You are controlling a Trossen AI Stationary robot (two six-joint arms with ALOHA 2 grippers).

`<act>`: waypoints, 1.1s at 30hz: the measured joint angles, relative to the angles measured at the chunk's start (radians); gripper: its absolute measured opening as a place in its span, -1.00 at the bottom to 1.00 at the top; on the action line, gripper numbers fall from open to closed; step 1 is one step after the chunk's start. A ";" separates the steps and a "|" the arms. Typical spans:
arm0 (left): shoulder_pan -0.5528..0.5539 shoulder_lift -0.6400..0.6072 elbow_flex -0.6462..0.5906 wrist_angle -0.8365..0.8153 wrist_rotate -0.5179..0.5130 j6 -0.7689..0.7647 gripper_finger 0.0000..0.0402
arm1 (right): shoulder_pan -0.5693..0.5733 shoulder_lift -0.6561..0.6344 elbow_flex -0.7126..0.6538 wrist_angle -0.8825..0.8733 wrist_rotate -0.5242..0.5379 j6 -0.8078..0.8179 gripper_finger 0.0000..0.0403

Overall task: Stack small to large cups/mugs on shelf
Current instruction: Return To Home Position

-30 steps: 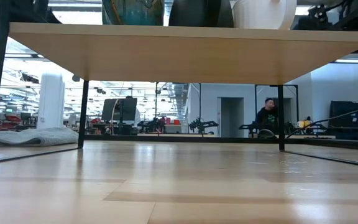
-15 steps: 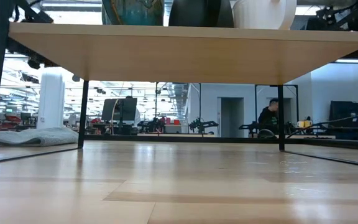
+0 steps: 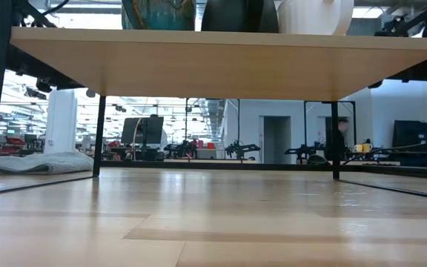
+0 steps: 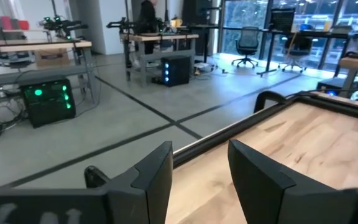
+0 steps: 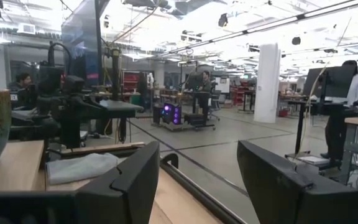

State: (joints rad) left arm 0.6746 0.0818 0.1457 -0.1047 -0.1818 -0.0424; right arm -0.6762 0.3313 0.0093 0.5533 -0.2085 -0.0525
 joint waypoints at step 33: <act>0.000 0.001 -0.088 0.031 -0.102 -0.008 -0.27 | 0.011 0.000 0.001 -0.028 0.000 -0.061 0.19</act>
State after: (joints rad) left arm 0.6750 0.0826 0.0575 -0.0738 -0.2833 -0.0500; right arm -0.6651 0.3309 0.0101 0.5250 -0.2085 -0.1130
